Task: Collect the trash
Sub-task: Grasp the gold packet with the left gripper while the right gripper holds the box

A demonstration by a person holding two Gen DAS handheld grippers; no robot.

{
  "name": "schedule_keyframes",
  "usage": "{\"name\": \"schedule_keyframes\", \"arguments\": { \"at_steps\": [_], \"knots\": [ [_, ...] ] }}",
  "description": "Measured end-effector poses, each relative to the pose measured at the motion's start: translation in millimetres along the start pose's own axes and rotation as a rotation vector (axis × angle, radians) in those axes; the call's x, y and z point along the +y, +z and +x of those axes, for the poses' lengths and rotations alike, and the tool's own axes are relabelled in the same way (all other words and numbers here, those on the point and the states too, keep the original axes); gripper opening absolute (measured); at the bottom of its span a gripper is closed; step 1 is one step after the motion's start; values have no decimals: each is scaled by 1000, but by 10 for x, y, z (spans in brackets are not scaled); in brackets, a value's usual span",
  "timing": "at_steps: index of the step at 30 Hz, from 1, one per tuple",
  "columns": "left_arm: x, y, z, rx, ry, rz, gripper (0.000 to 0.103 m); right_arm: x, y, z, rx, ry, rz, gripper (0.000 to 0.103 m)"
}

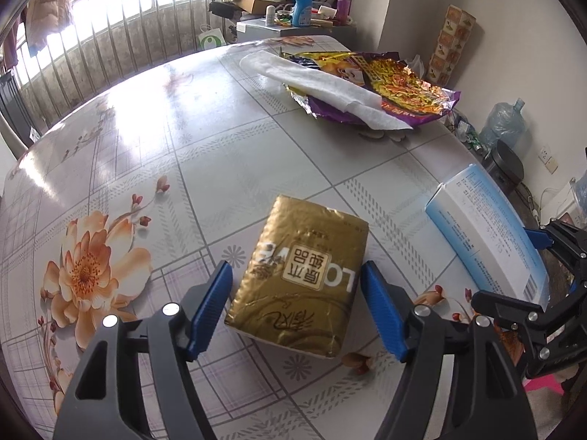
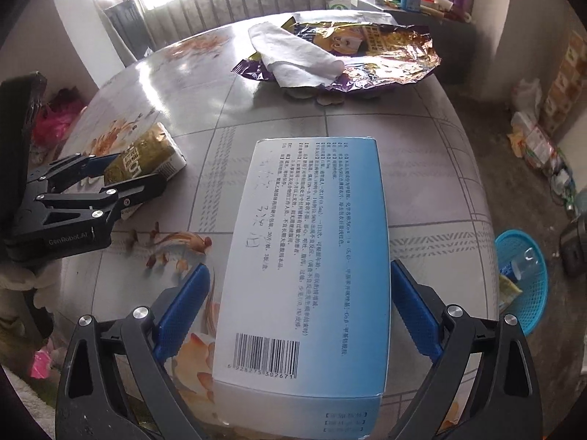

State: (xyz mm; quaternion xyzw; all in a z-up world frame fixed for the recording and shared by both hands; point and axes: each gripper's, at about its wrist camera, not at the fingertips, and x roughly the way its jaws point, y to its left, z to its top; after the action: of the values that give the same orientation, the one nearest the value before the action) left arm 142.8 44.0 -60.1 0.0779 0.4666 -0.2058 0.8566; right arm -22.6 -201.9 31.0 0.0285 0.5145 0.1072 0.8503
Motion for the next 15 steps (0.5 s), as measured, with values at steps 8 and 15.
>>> {"name": "schedule_keyframes", "arguments": {
  "at_steps": [8, 15],
  "knots": [
    [-67, -11, 29, 0, 47, 60, 65, 186, -51, 25, -10, -74, -66, 81],
    [-96, 20, 14, 6, 43, 61, 61, 65, -74, -95, -40, -7, -12, 68]
  ]
}}
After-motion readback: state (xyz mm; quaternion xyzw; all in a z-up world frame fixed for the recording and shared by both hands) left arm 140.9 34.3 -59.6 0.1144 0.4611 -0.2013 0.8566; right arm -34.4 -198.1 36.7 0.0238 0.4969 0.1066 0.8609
